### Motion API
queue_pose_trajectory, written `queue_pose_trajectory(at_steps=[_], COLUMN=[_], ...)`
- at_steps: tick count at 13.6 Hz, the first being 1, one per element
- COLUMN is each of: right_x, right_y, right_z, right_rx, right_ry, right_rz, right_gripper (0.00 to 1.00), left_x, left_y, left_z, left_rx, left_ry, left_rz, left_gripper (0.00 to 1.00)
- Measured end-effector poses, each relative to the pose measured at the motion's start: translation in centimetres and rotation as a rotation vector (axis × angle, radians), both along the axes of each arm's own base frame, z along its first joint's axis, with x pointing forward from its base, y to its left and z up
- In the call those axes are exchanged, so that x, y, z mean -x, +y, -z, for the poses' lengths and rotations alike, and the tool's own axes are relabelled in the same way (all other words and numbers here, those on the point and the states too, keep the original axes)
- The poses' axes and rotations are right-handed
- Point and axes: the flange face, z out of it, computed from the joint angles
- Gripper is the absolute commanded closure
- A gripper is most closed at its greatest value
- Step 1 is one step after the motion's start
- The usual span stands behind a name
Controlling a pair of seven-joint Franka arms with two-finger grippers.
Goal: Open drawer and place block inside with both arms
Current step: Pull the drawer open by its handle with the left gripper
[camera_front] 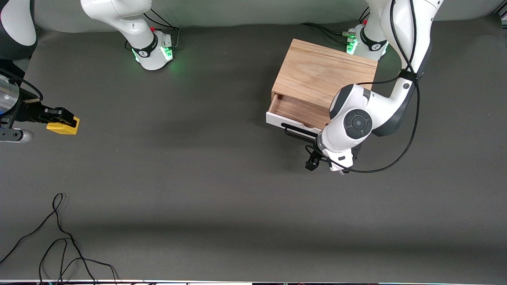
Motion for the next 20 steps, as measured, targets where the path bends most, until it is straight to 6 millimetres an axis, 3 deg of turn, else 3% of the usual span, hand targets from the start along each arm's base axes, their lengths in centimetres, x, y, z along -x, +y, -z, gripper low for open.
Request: queue_pose_trajectory(at_steps=[7,10,12,15,17,20], right_x=[0.0,0.0,0.0,0.0,0.0,0.0], right_y=[0.0,0.1,0.1,0.1,0.1,0.5], right_z=[0.2,0.3,0.3,0.3,0.3,0.3], right_rx=[0.000,0.000,0.000,0.000,0.000,0.000], right_ry=[0.005,0.006,0.006,0.006,0.006,0.007], right_rz=[-0.001,-0.001,-0.002,-0.002,-0.002,-0.009], right_gripper=[0.71,0.71,0.71,0.71,0.71,0.71], left_x=[-1.3,-2.4,-3.3,-3.7,-3.6,-3.8], left_y=[-0.3,-0.7,-0.9,0.0,2.9,9.7], left_z=[-1.4,-4.3,-8.6,-18.5,-24.9,-30.6], left_rx=[0.047,0.071,0.084,0.031,-0.015,-0.055], left_ry=[-0.106,-0.157,-0.187,-0.185,-0.178,-0.141], left_rz=[-0.019,-0.023,-0.014,0.138,0.265,0.485], left_gripper=[0.00,0.00,0.00,0.00,0.00,0.00])
